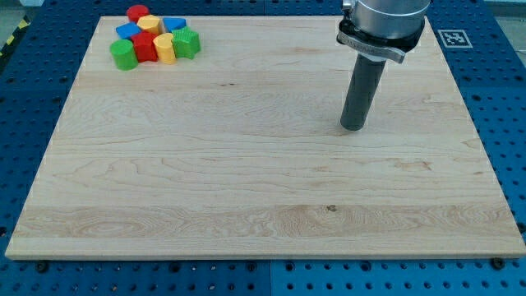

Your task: Separate the green circle from the group of blocks

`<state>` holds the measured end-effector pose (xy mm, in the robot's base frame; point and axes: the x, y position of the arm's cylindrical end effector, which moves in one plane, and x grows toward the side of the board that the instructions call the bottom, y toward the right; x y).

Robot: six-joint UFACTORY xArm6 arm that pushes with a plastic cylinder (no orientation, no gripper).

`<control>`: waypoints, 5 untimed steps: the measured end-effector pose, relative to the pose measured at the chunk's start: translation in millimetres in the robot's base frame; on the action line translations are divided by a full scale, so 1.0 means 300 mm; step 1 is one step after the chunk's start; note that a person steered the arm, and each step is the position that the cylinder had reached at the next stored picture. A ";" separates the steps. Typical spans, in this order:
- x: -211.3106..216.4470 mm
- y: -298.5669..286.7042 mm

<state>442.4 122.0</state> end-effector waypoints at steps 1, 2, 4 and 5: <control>0.000 0.000; 0.000 0.008; -0.012 0.039; -0.017 0.041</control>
<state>437.2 134.4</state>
